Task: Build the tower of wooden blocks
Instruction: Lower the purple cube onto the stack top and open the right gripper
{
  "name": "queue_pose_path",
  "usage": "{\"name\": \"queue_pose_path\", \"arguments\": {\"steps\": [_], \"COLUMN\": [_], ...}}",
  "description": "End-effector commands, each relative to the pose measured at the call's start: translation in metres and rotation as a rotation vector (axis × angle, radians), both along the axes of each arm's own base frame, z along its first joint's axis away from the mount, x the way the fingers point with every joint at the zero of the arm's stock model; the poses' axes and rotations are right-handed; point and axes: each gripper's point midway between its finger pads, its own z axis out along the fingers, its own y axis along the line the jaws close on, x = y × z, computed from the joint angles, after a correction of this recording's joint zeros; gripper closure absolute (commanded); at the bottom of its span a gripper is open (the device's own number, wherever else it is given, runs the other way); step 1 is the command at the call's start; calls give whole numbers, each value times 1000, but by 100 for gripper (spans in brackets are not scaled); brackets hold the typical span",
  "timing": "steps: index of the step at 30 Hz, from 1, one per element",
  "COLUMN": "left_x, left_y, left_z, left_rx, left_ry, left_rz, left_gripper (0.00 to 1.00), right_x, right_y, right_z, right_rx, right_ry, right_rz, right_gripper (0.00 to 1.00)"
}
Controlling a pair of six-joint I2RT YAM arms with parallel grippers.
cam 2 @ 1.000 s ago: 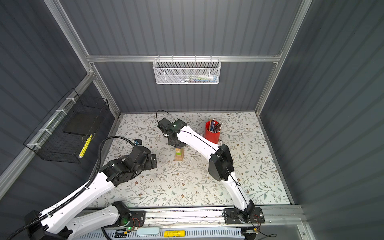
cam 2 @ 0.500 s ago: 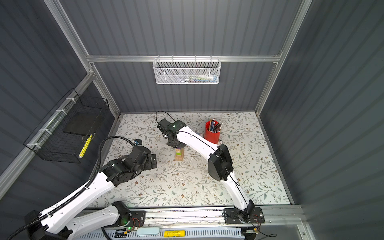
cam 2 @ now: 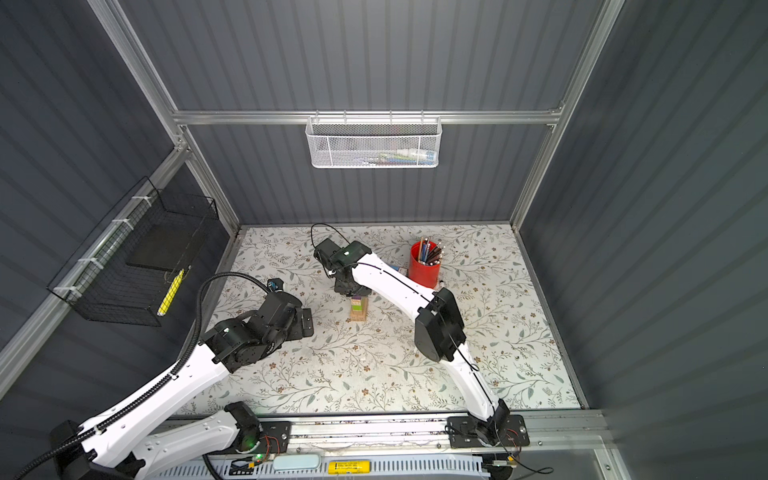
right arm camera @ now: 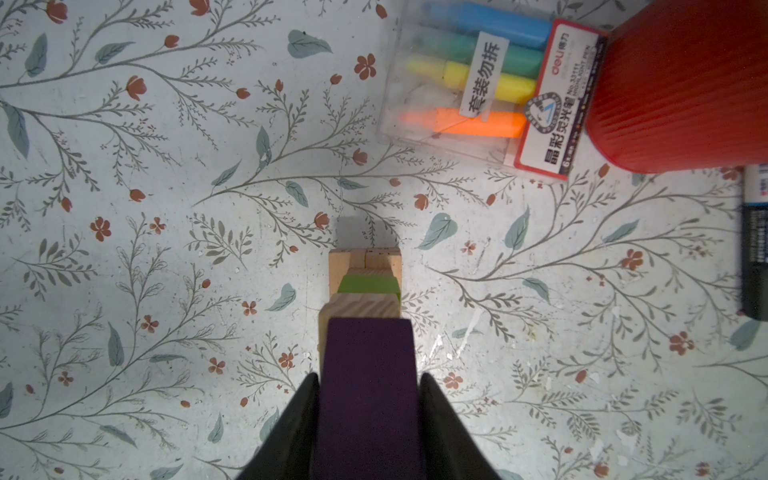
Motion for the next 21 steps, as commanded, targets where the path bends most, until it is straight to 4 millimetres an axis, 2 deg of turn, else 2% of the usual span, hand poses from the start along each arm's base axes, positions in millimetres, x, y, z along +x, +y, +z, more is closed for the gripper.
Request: {"name": "queue_pose_path", "arguments": {"steps": [1,7,21], "left_x": [-1,-1,-1], "left_y": [7,7,8], "left_z": [-1,-1,-1], "left_rx": [25,21,25], "left_ry": [10,8,10], "left_rz": [25,25,27], "left_gripper": [0,0,0], "right_x": [-3,-4,-4], "right_y": [0,6,2], "right_z": [-9,-20,-22], "right_rx": [-24,-4,-26], "right_ry": [22,47,42], "right_rz": [0,-3,-6], "right_gripper": [57,54,61]}}
